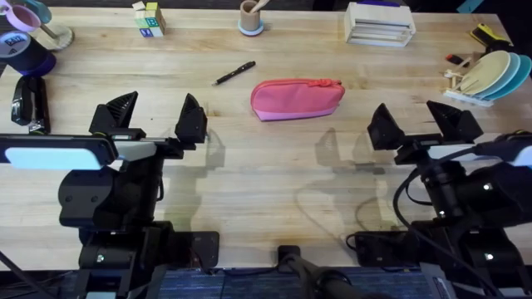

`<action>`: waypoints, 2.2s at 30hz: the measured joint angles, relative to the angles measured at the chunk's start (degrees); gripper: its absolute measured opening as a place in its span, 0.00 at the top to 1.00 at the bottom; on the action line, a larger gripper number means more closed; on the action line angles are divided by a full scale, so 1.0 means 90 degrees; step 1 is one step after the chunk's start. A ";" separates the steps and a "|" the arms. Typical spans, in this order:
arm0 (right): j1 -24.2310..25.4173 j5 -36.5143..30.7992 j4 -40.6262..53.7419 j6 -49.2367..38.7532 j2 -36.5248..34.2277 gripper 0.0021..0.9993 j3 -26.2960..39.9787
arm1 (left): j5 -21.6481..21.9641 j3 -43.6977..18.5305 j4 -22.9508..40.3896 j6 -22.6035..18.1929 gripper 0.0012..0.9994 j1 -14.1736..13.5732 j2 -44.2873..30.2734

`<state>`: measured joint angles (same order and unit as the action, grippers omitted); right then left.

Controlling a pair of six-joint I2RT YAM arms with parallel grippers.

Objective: Unzip the bag, pick up the pens from the table one at a time and place them inside, then zip the bag closed.

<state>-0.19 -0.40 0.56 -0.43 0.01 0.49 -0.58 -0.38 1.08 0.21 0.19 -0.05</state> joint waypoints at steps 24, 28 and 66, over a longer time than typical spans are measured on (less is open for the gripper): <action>0.0000 0.0000 0.0084 0.0000 0.0000 0.00 0.0010 | -0.0012 0.0000 0.0002 -0.0001 0.01 0.0000 0.0000; 0.0000 0.0000 0.0091 0.0000 0.0000 0.00 0.0016 | -0.0198 0.0000 0.0005 -0.0001 0.01 0.0000 0.0000; 0.0000 0.0662 0.2855 0.0002 -0.5587 0.00 0.5283 | -0.2522 -0.4926 0.1422 -0.1433 0.01 0.0000 -0.6250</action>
<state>-0.19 5.55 26.25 -0.40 -50.27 48.04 -23.28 -44.72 13.88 -12.69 0.19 -56.30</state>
